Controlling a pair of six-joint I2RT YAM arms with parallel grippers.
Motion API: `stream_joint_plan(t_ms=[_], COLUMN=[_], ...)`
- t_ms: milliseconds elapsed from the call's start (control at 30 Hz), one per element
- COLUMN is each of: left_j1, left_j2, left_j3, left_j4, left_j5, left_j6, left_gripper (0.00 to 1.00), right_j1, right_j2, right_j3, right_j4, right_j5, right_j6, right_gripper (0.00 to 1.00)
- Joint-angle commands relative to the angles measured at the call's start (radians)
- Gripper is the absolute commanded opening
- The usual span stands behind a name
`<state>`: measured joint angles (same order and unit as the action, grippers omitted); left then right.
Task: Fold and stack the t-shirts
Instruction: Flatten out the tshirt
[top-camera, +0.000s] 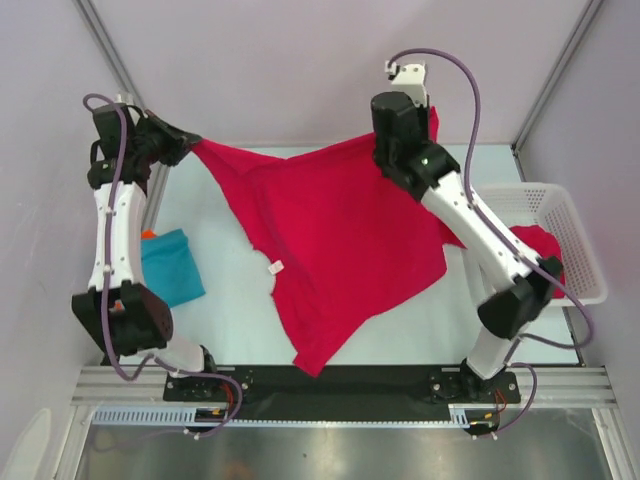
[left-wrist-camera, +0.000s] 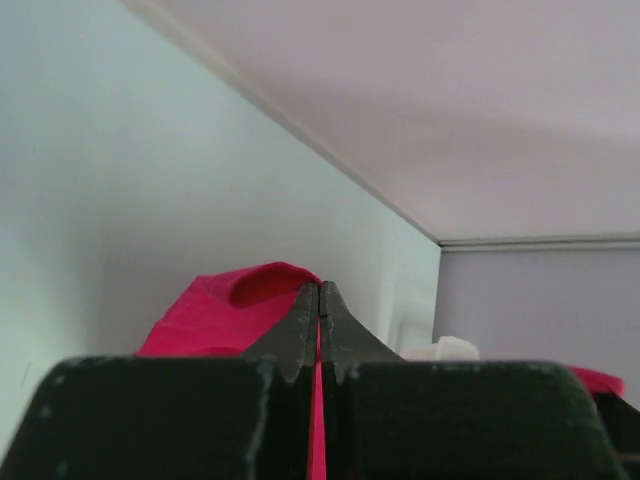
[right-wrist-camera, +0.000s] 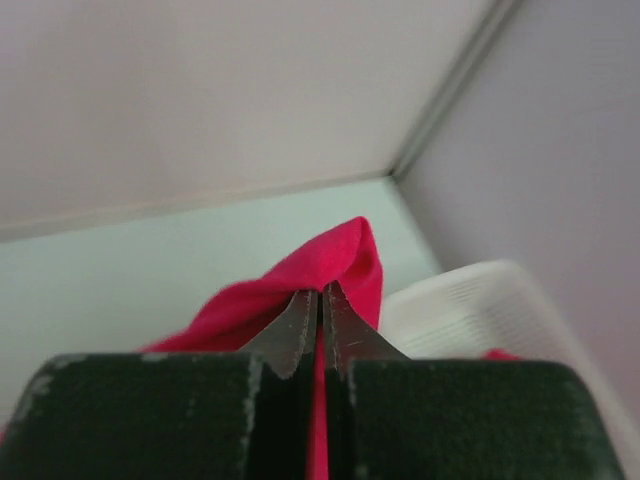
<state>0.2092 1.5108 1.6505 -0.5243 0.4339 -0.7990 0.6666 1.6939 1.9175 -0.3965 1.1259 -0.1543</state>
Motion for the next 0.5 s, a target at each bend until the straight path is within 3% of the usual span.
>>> stream_joint_plan(t_ms=[0, 100, 300, 367, 467], left_j1=[0.048, 0.061, 0.064, 0.064, 0.064], left_j2=[0.083, 0.190, 0.369, 0.400, 0.466], left_j3=[0.048, 0.124, 0.287, 0.331, 0.373], left_j4=[0.145, 0.127, 0.090, 0.080, 0.073], left_j5=[-0.003, -0.009, -0.003, -0.007, -0.006], left_j6=[0.027, 0.040, 0.040, 0.041, 0.043], left_gripper=[0.00, 0.00, 0.00, 0.00, 0.00], right_j1=[-0.222, -0.274, -0.373, -0.416, -0.449], right_j2=[0.145, 0.317, 0.731, 0.814, 0.826], right_j3=[0.049, 0.133, 0.596, 0.662, 0.589], right_j4=[-0.434, -0.426, -0.564, -0.574, -0.512], right_j5=[-0.492, -0.575, -0.621, -0.653, -0.658], right_j6=[0.538, 0.549, 0.533, 0.538, 0.539], right_gripper=[0.00, 0.00, 0.00, 0.00, 0.00])
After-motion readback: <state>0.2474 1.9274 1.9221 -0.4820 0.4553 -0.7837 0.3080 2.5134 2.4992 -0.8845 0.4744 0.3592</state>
